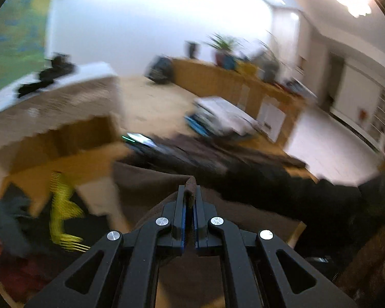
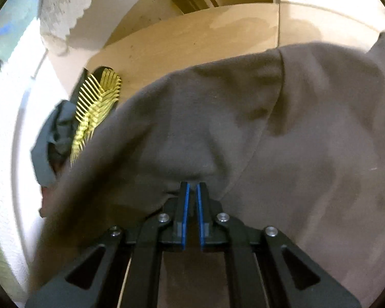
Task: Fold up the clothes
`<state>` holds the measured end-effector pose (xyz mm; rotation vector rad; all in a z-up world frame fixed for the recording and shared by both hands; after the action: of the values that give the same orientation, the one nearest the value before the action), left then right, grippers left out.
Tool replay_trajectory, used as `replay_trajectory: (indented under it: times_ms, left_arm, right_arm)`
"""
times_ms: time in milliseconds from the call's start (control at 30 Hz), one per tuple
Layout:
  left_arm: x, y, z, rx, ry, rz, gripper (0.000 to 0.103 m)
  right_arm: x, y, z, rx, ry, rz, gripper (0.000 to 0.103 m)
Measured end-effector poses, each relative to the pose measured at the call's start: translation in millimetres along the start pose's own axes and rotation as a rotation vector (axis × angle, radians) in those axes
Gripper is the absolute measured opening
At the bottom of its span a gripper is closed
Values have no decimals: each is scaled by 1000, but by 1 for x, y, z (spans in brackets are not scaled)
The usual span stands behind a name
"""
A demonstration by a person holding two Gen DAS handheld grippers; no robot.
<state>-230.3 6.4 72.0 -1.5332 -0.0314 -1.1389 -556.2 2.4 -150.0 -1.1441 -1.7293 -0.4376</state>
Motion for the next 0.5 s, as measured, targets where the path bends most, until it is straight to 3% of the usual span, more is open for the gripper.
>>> replay_trajectory:
  times_ms: [100, 167, 333, 500]
  left_arm:
    - [-26, 13, 43, -30, 95, -68, 3]
    - [-44, 27, 43, -21, 111, -117, 3]
    - [-87, 60, 45, 1, 149, -240, 3]
    - [-117, 90, 47, 7, 162, -340, 3]
  right_arm:
    - [16, -4, 1, 4, 80, 12, 19]
    - [30, -6, 10, 4, 120, 18, 26]
    - [63, -9, 36, -11, 179, 56, 30]
    - [88, 2, 33, 34, 192, 96, 33]
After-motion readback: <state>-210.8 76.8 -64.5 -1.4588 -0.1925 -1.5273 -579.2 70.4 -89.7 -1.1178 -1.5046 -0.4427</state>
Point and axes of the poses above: each gripper's, at about its wrist camera, not at the fingertips, and x roughly against the way its jaws point, z to its right, y to its underside, the point moved 1 cm from there along -x, roughly the way its jaws point
